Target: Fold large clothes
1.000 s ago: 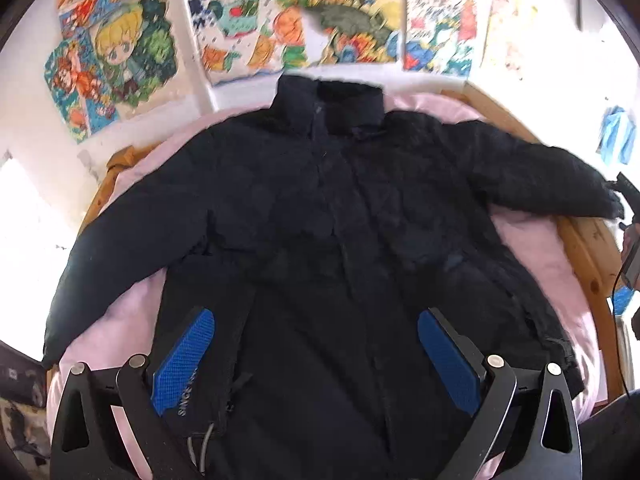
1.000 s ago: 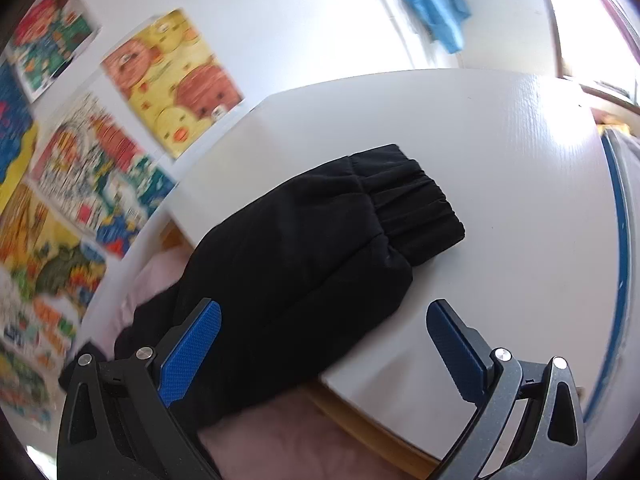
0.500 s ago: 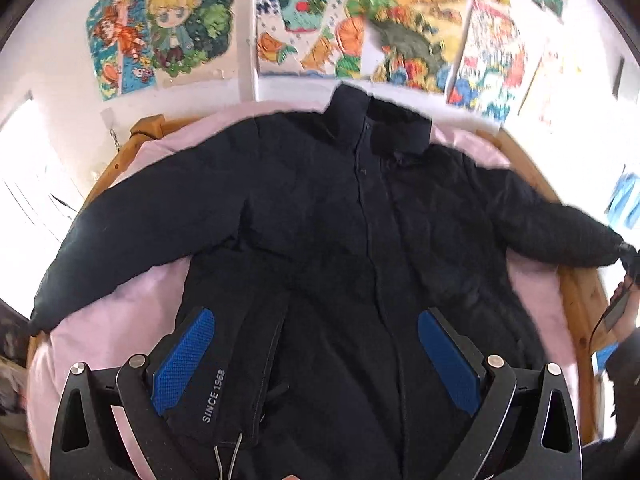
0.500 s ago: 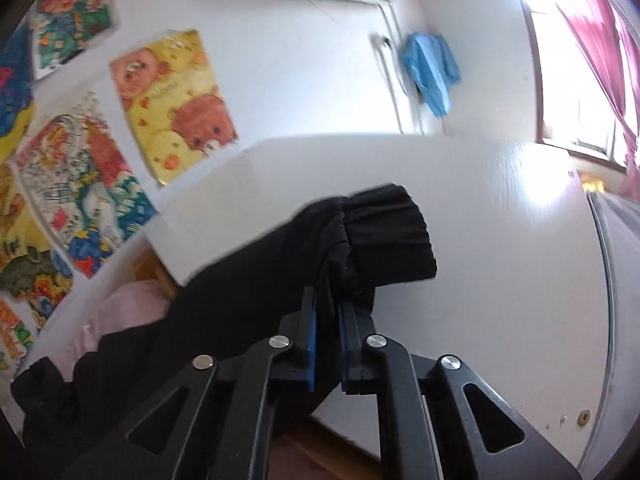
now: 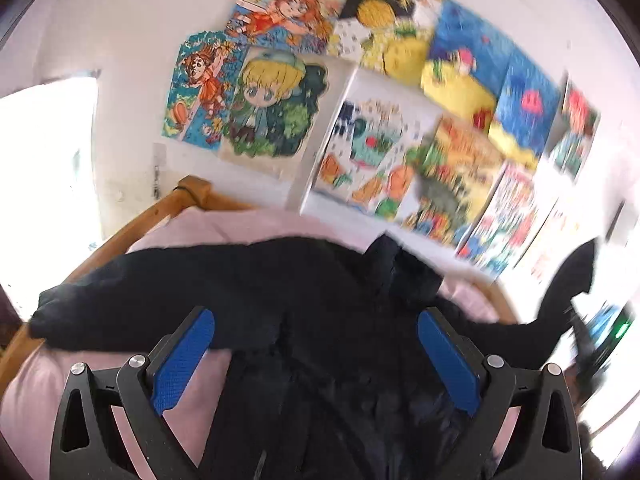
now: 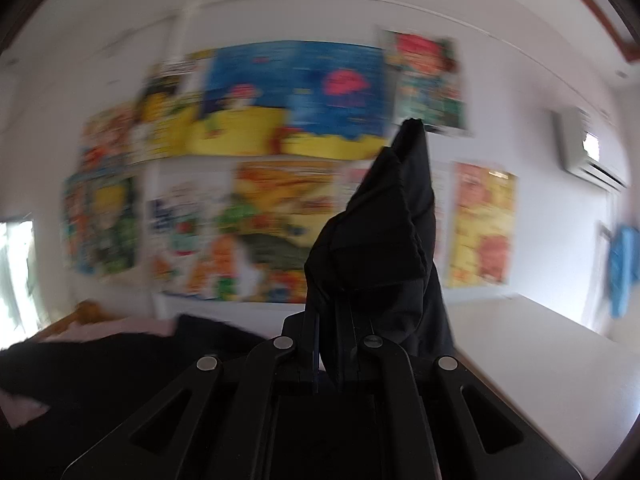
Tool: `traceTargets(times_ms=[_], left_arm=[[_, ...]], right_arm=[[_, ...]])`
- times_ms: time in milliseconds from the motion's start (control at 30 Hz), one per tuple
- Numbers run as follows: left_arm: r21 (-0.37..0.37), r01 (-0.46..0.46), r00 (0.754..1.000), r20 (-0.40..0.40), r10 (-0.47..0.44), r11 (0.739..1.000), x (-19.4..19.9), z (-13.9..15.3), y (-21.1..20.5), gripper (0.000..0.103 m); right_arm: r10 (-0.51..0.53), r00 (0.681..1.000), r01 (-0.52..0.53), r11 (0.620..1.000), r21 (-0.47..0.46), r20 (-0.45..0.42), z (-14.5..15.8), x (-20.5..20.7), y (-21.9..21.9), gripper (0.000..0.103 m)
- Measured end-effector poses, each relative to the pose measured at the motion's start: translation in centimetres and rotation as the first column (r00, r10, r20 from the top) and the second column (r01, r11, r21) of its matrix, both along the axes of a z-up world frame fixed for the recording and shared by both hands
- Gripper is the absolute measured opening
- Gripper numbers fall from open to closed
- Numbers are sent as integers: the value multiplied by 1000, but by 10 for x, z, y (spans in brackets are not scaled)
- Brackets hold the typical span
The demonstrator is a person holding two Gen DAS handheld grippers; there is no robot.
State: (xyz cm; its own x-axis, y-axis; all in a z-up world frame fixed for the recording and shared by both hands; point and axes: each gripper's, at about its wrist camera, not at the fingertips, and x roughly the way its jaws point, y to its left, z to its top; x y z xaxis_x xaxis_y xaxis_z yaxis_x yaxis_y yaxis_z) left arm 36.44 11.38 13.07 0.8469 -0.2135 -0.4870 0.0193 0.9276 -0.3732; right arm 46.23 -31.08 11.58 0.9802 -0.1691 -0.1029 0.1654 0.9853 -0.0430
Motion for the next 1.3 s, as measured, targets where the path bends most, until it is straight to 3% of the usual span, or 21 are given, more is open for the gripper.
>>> traceTargets(times_ms=[33, 67, 133, 267, 367, 400, 467, 600, 667, 800, 967, 1033, 1100, 1167, 1233, 1300], left_arm=[[-42, 43, 999, 14, -42, 998, 7, 0, 5, 103], [-126, 148, 989, 39, -144, 981, 20, -4, 11, 103], [-227, 259, 966, 54, -254, 939, 44, -15, 13, 103], [-317, 403, 905, -3, -426, 858, 98, -49, -15, 103], [-484, 401, 881, -27, -472, 778, 129, -85, -28, 103], [-555, 383, 874, -40, -483, 738, 140, -99, -30, 103], [-608, 348, 865, -84, -494, 713, 150, -121, -37, 103], [-570, 307, 838, -217, -501, 762, 168, -147, -58, 103], [-562, 301, 831, -242, -501, 771, 169, -155, -61, 103], [-536, 291, 837, -259, -482, 793, 166, -161, -60, 103], [-447, 188, 858, -360, -368, 875, 169, -168, -57, 100], [-453, 132, 859, -392, -329, 882, 171, -178, -55, 74], [-467, 95, 851, -420, -315, 879, 175, -187, -54, 34], [-473, 87, 846, -429, -316, 877, 179, -192, -57, 9], [-442, 90, 859, -418, -294, 892, 181, -187, -61, 7], [-352, 115, 889, -380, -254, 929, 182, -172, -62, 6]], right_arm=[[52, 999, -52, 998, -28, 0, -6, 0, 25, 6], [98, 995, -97, 994, -59, -1, -14, 2, 49, 6], [175, 985, -173, 974, -144, 1, -30, 6, 95, 5], [268, 963, -267, 931, -248, -32, -63, 5, 156, 5], [274, 959, -284, 892, -352, -79, -93, -1, 198, 5], [273, 958, -286, 882, -375, -90, -102, -4, 207, 5], [275, 952, -307, 854, -420, -135, -124, -11, 224, 5], [260, 948, -319, 787, -528, -186, -160, -23, 249, 5], [249, 943, -332, 746, -578, -220, -174, -27, 258, 5], [210, 939, -342, 660, -669, -273, -201, -37, 278, 5], [190, 944, -330, 584, -742, -270, -219, -54, 297, 5], [194, 943, -334, 566, -754, -271, -220, -59, 301, 5], [195, 942, -335, 559, -759, -272, -218, -62, 301, 5], [195, 938, -346, 554, -757, -286, -217, -66, 302, 5], [196, 928, -371, 545, -752, -315, -216, -70, 301, 12], [202, 916, -400, 535, -744, -348, -210, -76, 295, 22]])
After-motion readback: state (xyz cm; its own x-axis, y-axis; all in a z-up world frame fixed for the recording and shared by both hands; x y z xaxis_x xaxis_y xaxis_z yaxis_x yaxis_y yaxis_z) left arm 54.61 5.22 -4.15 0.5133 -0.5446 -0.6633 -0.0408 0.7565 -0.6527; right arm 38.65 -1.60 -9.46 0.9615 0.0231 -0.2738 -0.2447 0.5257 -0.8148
